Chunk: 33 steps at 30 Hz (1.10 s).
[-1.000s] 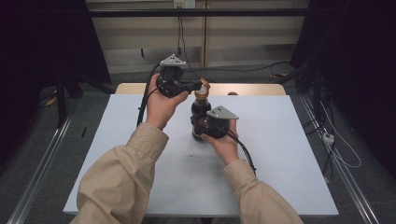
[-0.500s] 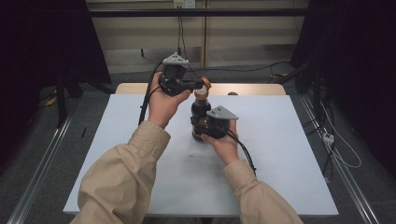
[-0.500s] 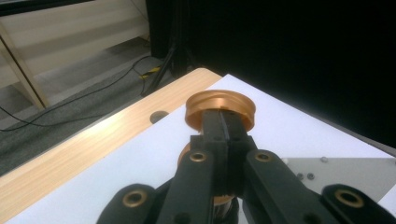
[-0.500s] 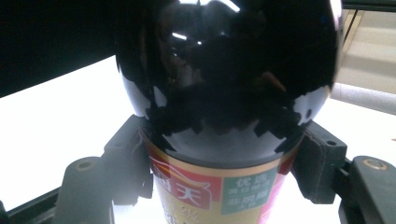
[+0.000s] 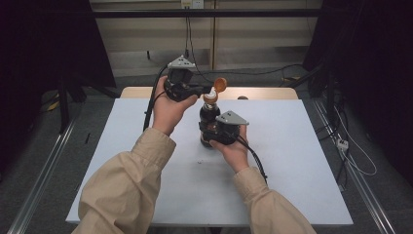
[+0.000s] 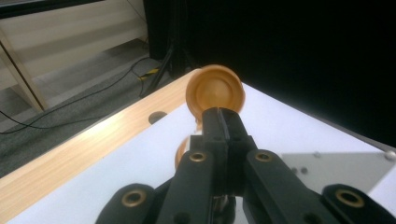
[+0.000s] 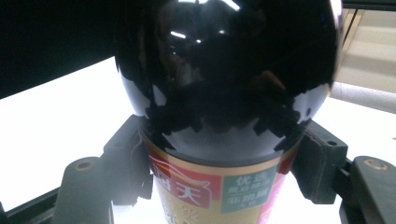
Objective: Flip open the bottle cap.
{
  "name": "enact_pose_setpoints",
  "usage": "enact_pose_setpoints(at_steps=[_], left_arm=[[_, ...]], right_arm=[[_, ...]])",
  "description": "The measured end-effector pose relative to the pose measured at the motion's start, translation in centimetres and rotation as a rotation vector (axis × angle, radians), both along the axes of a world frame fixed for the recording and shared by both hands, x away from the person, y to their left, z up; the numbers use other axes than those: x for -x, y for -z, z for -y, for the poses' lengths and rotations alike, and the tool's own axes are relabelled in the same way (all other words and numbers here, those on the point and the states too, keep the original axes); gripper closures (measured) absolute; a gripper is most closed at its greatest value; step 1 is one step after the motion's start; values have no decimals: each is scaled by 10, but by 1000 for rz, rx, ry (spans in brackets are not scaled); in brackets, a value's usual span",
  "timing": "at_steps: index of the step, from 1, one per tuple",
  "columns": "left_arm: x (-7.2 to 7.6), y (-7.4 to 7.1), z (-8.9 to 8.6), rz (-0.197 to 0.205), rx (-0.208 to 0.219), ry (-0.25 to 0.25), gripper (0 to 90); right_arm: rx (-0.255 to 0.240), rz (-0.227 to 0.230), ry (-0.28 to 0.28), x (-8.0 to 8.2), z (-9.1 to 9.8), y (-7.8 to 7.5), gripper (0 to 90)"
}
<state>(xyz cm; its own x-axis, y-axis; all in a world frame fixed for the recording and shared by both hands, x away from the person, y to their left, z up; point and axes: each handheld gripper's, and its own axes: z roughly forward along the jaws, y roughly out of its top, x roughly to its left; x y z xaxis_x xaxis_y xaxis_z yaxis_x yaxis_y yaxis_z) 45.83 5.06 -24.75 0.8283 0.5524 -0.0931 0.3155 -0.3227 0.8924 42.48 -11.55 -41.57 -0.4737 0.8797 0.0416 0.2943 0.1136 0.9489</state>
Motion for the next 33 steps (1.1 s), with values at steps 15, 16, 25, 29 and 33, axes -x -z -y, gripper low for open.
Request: enact_pose_setpoints(at_steps=[15, 16, 25, 29, 33], left_arm=[[8, 9, -35, 0, 42, -38, 711], [9, 11, -37, -1, 48, -36, 686], [12, 28, -45, -15, 64, -37, 501], [13, 33, -48, -21, 67, -22, 427], [15, 38, -50, -13, 64, -8, 355]], right_arm=[[11, -1, -15, 0, 2, -1, 275], [22, -4, -14, 0, 2, -1, 261], [39, -46, -25, 4, 9, -3, 209], [29, -72, -39, 6, 15, -3, 192], [15, -86, -48, 8, 21, -5, 183]])
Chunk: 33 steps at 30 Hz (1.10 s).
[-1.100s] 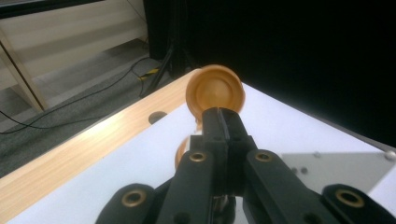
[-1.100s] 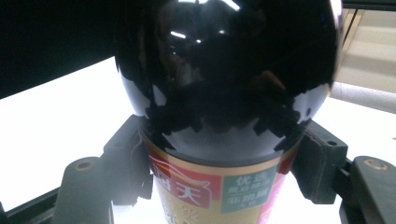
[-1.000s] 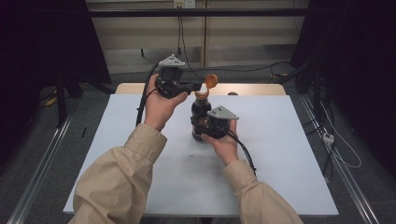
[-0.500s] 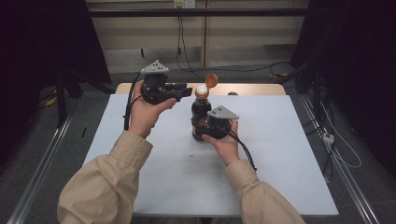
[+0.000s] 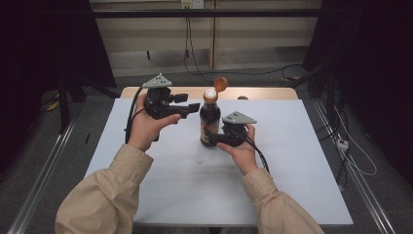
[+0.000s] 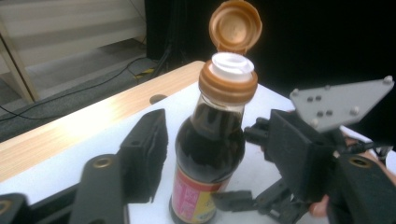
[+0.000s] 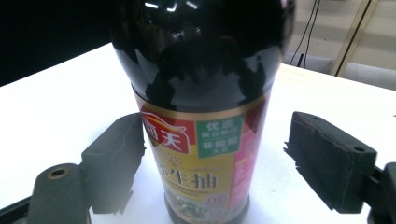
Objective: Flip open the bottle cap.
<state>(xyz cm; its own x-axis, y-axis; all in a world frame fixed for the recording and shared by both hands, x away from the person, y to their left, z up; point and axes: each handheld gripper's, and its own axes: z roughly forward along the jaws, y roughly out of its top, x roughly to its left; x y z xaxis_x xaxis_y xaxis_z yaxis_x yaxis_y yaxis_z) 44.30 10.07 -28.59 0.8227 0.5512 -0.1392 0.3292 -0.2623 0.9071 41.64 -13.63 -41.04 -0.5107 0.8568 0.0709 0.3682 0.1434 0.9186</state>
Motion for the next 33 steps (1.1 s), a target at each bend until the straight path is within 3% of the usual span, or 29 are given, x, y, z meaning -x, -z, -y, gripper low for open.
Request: enact_pose_setpoints(at_steps=[15, 24, 33], left_arm=[[14, 28, -21, -20, -2, 10, 232], [26, 48, -36, -24, -4, 21, 202], [35, 67, -54, -38, 7, 6, 183]], right_arm=[[-24, -22, -62, 21, 26, -6, 178], [-21, -10, -91, 38, 38, -7, 173], [-19, -30, -112, 50, 50, 2, 166]])
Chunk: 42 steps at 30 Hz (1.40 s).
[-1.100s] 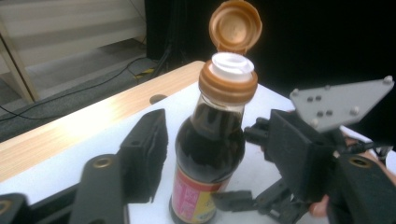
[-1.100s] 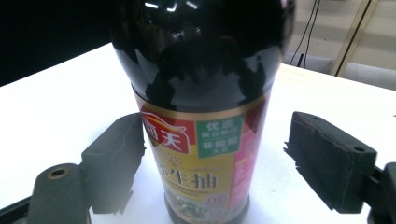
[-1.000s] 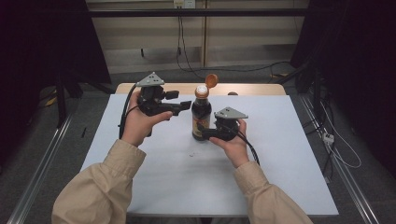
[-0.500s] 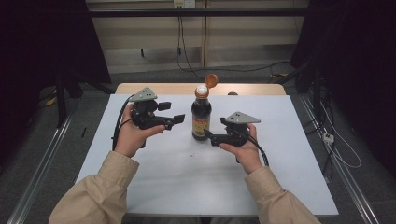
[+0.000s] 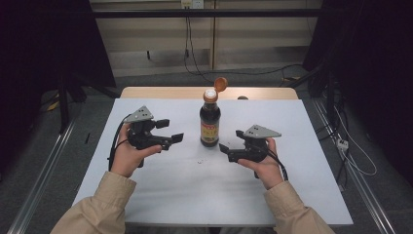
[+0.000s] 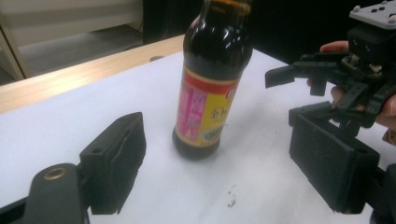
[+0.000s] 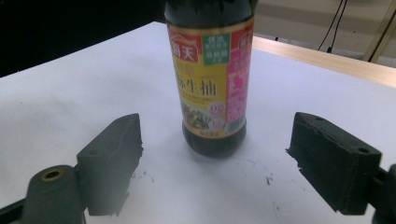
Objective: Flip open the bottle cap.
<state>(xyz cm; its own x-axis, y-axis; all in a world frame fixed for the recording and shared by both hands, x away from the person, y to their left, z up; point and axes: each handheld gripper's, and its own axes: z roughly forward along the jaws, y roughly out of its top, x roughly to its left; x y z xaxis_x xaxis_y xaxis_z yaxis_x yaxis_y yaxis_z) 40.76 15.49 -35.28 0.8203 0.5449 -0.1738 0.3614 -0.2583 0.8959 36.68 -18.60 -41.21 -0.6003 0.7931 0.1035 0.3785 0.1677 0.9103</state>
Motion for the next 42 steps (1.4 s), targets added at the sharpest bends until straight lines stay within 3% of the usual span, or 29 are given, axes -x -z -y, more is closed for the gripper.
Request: enact_pose_setpoints(at_steps=[12, 31, 42], left_arm=[[13, 20, -15, -16, -15, 3, 181], [27, 51, -36, -46, 5, -34, 182], [33, 59, -44, -51, -10, -38, 179]], right_arm=[[1, -2, 1, 17, 14, 12, 163], [31, -13, 27, 38, 42, 26, 168], [34, -21, 24, 51, 57, 33, 169]])
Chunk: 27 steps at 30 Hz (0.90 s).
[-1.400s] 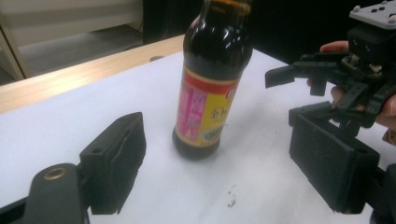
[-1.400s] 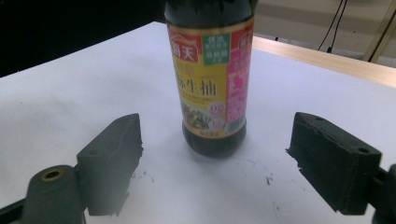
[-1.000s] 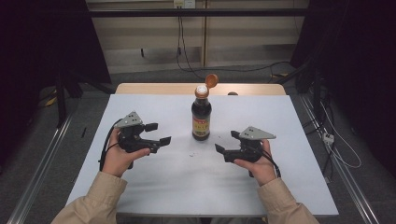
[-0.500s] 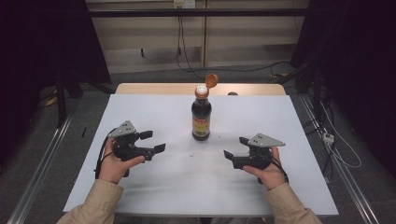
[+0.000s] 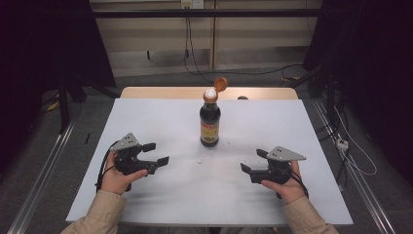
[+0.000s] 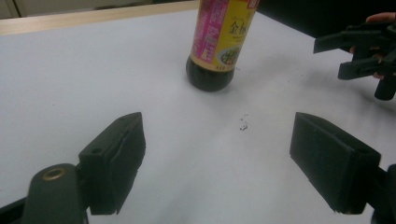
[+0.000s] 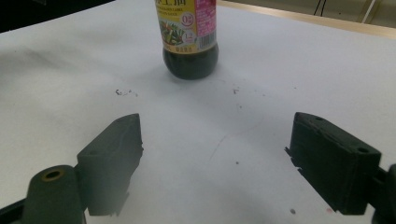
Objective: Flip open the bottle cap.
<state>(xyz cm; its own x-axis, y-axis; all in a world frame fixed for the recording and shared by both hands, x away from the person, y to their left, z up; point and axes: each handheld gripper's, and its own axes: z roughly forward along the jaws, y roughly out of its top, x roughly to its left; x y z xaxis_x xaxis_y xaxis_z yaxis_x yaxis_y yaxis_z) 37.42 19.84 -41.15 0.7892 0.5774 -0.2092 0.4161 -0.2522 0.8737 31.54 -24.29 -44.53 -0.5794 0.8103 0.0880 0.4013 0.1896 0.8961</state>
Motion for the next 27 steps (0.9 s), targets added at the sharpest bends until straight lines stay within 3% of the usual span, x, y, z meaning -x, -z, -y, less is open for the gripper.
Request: enact_pose_setpoints(at_steps=[12, 20, 27], left_arm=[[6, 6, -8, 2, -22, 7, 176], [10, 8, -17, -8, 2, -11, 174], [13, 11, -21, -12, -11, -15, 172]], right_arm=[[-5, 15, 4, 12, 14, 0, 174], [-3, 10, 4, 16, 20, 1, 174], [-7, 8, 18, 19, 25, 1, 174]])
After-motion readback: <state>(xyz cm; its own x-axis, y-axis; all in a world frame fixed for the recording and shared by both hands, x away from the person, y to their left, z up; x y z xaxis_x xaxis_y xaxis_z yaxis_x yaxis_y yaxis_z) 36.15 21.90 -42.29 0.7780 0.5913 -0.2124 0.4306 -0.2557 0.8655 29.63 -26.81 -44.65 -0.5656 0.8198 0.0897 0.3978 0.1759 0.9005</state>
